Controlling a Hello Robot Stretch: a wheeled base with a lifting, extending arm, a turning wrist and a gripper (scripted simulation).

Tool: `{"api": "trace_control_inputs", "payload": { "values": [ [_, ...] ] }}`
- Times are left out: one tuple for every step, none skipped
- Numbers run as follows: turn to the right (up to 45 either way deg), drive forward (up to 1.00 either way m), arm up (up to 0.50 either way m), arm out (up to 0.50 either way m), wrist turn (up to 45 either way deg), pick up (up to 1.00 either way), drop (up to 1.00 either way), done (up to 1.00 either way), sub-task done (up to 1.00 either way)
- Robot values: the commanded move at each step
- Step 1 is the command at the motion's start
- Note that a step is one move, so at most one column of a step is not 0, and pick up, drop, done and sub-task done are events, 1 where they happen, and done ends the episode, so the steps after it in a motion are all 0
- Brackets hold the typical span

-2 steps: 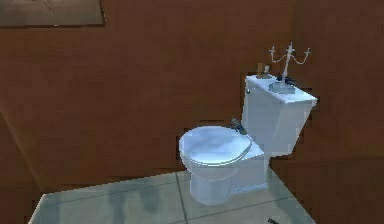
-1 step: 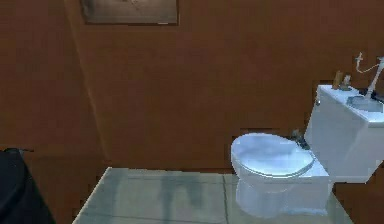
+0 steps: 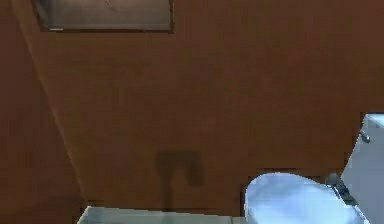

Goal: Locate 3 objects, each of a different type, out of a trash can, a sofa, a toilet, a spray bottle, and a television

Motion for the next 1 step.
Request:
{"api": "trace_control_inputs", "payload": {
  "values": [
    [36.0,0.00,0.00,0.00,0.0,0.00,0.00,0.00,0.00]
  ]
}}
